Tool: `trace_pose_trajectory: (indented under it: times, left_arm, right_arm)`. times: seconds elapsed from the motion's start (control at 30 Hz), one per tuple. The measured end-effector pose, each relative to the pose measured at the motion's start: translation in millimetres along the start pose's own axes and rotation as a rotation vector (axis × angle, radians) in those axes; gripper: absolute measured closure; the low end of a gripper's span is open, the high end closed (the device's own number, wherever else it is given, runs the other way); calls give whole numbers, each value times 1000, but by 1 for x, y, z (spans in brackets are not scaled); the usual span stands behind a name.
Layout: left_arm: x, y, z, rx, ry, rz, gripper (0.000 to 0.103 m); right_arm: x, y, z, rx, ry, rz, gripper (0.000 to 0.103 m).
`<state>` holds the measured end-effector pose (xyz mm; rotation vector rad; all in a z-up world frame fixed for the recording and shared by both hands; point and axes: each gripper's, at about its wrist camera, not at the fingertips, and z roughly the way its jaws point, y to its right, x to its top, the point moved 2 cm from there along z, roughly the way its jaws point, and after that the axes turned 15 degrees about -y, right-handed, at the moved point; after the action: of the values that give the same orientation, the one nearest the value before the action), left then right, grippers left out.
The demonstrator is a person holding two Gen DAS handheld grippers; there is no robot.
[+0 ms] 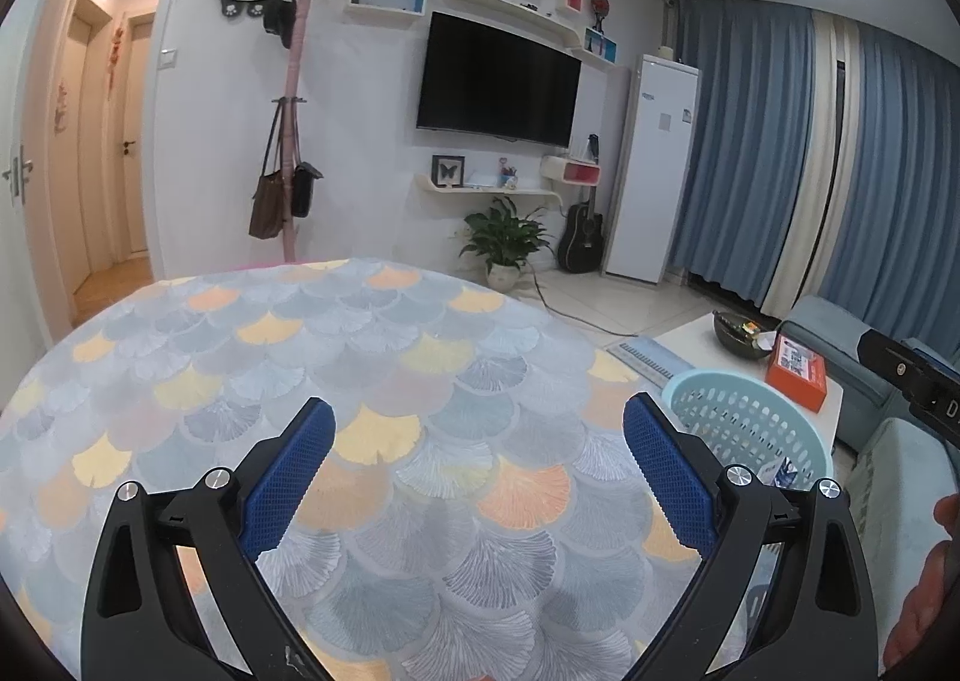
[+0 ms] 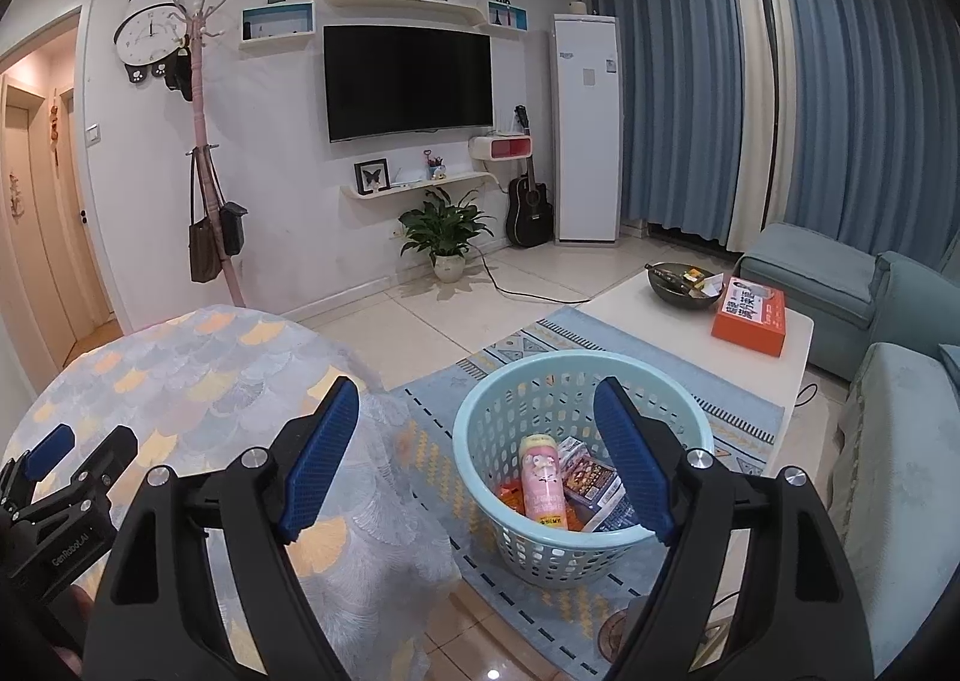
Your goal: Collect trash
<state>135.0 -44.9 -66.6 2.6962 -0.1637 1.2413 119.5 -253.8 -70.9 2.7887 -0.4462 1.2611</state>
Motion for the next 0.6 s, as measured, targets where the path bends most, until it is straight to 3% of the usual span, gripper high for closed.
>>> trace_pose_trajectory:
  times: [0.6]
  left_arm:
    - [-3, 3, 2, 0, -8, 2, 9]
  right_arm:
    - [-1, -3, -1, -24, 1, -9, 26]
